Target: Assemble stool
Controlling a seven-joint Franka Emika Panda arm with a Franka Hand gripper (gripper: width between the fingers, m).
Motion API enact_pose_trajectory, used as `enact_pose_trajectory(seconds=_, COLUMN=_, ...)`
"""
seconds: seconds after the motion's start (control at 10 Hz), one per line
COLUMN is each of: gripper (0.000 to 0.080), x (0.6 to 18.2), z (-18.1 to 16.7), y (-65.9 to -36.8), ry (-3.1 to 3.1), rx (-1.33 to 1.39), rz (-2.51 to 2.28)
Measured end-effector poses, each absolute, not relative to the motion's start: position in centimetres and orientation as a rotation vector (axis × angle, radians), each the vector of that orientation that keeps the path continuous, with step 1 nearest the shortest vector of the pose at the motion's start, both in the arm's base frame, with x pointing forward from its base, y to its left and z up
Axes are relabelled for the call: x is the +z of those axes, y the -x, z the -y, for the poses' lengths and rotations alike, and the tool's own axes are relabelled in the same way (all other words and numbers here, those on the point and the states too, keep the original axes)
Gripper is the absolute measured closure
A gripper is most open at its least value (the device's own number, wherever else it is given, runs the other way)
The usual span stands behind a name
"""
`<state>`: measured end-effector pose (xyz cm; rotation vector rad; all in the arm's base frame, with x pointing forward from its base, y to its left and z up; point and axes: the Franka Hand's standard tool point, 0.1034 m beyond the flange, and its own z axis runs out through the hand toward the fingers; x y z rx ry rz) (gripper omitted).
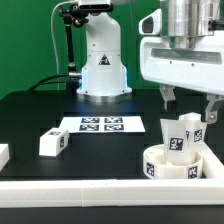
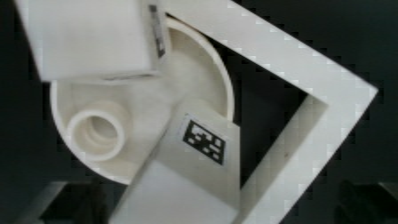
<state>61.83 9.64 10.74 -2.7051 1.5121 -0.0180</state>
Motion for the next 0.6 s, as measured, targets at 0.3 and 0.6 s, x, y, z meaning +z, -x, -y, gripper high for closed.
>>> enact_pose_trajectory(seconds=0.3, gripper=0.0151, x=10.73, z=-9.56, y=-61.84, ry=2.841, rx=-0.024, rz=-1.244)
enact_pose_trajectory(seconds=0.6, gripper=0.0151, x=10.72, z=-9.31, y=-61.82, ry=3.019, rx=-0.043, rz=-0.824)
